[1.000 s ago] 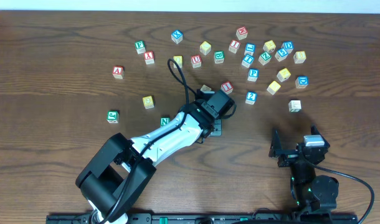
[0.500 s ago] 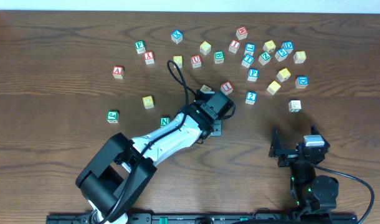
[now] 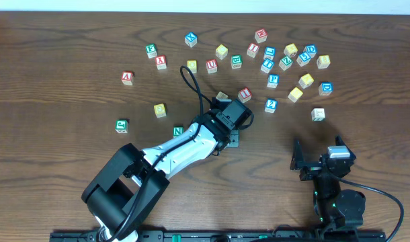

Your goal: Spell out NEURIPS

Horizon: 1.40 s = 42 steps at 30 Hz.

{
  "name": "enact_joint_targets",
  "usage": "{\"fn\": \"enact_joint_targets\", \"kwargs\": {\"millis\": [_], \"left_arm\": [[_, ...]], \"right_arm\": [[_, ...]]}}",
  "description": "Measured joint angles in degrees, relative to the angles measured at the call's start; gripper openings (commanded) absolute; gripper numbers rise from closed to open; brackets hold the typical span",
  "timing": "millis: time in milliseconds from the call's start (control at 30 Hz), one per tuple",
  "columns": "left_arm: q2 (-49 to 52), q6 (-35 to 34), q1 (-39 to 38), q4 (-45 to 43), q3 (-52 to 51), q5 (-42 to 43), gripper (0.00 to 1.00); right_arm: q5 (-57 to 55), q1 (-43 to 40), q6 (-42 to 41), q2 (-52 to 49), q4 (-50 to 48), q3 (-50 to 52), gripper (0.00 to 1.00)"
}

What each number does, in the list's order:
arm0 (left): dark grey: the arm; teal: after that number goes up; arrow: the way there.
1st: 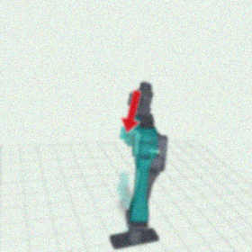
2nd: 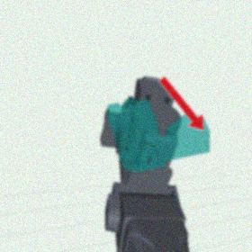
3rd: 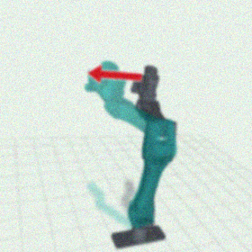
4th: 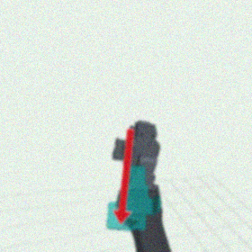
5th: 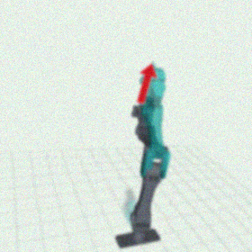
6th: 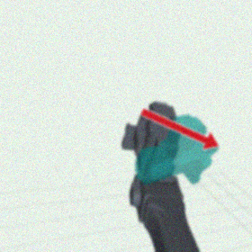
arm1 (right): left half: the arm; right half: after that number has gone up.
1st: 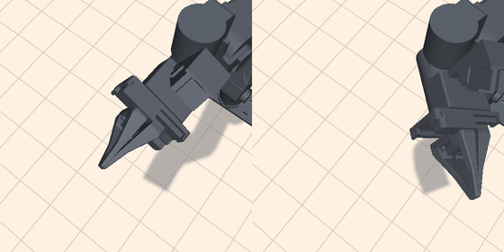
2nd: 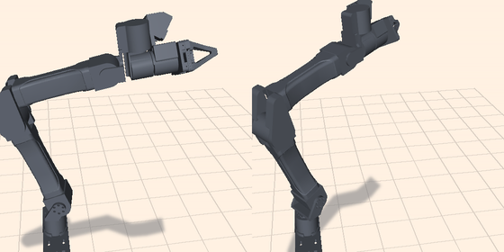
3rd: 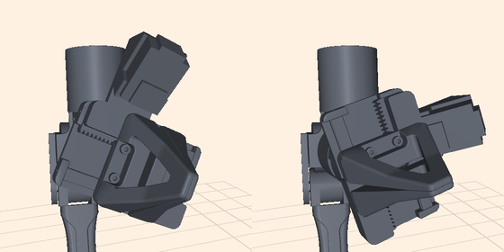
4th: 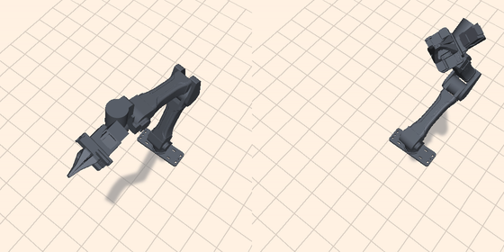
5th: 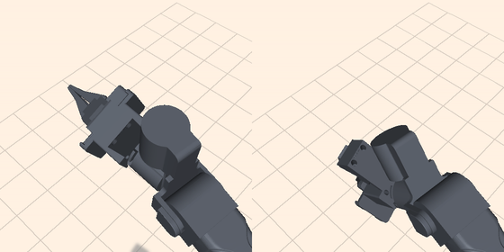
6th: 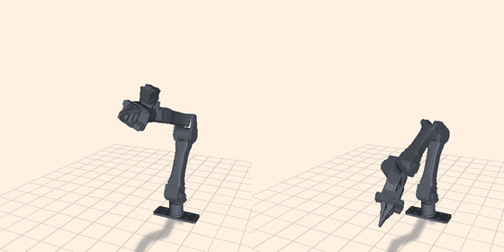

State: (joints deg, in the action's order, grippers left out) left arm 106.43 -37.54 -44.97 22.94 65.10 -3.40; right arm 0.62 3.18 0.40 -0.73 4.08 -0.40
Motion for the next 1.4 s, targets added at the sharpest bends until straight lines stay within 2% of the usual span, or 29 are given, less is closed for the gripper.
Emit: {"fn": "enact_joint_targets", "kwargs": {"millis": [633, 1000, 1300, 1400], "left_arm": [[0.0, 0.0, 0.0, 0.0, -0.1, -0.4, 0.07], [0.0, 0.0, 0.0, 0.0, -0.1, -0.4, 0.17], [0.0, 0.0, 0.0, 0.0, -0.1, -0.4, 0.17], [0.0, 0.0, 0.0, 0.0, -0.1, -0.4, 0.24]], "right_arm": [[0.0, 0.0, 0.0, 0.0, 0.0, 0.0, 0.99], [0.0, 0.0, 0.0, 0.0, 0.0, 0.0, 0.99], [0.0, 0.0, 0.0, 0.0, 0.0, 0.0, 0.99], [0.0, 0.0, 0.0, 0.0, 0.0, 0.0, 0.99]]}}
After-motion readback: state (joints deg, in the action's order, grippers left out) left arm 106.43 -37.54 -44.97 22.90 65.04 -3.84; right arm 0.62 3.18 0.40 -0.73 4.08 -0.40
